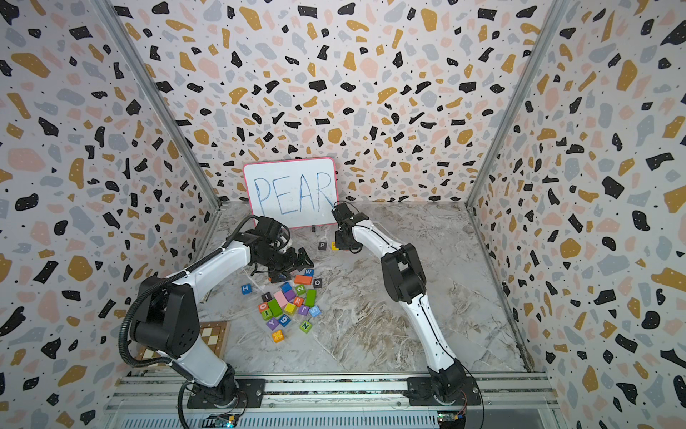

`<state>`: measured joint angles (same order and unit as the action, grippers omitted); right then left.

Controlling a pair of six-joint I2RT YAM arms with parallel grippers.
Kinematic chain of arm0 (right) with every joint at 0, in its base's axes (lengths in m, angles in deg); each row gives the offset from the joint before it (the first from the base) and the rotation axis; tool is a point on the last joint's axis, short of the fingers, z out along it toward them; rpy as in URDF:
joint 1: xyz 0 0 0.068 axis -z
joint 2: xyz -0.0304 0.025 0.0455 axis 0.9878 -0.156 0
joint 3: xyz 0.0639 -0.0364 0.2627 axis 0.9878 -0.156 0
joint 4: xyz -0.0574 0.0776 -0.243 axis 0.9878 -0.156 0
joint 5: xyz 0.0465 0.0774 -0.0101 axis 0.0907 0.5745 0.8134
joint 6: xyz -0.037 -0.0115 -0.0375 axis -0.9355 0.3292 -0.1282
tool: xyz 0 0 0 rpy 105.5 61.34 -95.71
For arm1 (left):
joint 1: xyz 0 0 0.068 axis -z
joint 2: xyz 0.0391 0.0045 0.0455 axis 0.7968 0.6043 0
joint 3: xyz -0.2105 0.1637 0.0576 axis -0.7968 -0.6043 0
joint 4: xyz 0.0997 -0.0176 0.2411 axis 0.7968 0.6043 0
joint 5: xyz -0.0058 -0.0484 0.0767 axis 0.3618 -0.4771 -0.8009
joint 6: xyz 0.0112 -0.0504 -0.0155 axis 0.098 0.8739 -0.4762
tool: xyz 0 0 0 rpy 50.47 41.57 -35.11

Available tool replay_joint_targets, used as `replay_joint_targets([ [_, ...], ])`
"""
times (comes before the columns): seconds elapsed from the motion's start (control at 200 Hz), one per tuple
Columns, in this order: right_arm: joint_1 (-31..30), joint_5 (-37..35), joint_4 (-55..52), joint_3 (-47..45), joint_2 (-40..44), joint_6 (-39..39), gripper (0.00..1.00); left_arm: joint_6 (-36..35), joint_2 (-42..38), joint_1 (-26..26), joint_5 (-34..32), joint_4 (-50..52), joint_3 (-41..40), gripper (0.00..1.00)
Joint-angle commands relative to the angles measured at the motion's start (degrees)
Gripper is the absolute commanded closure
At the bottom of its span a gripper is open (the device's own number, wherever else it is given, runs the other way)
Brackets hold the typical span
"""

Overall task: Spell the uppercase word “pear” with letter blocks
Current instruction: Place the letter block at the center of the board.

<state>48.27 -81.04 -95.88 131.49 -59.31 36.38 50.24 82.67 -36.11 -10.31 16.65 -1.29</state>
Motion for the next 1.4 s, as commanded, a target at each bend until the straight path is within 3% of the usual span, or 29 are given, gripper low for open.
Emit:
replay_joint_targets([
  [0.0, 0.10, -1.44, -2.30, 2.09, -0.65, 0.23, 0.83, -0.95, -1.65, -0.28, 0.32, 0.76, -0.73, 0.01],
  [0.486, 0.63, -1.23, -2.45, 2.45, -1.91, 0.36, 0.78, -0.76, -2.27, -0.56, 0.44, 0.44, -1.40, 0.01],
  [1.146, 1.51, -1.20, -3.23, 2.53, -2.86, 3.70, 0.61, -0.71, -3.19, -0.63, 0.04, 0.49, -2.59, 0.01],
  [1.397, 1.13, -0.06, -2.81, 2.59, -2.59, 3.52, 0.63, -0.54, -3.02, -0.65, 0.33, 0.10, -2.71, 0.01],
])
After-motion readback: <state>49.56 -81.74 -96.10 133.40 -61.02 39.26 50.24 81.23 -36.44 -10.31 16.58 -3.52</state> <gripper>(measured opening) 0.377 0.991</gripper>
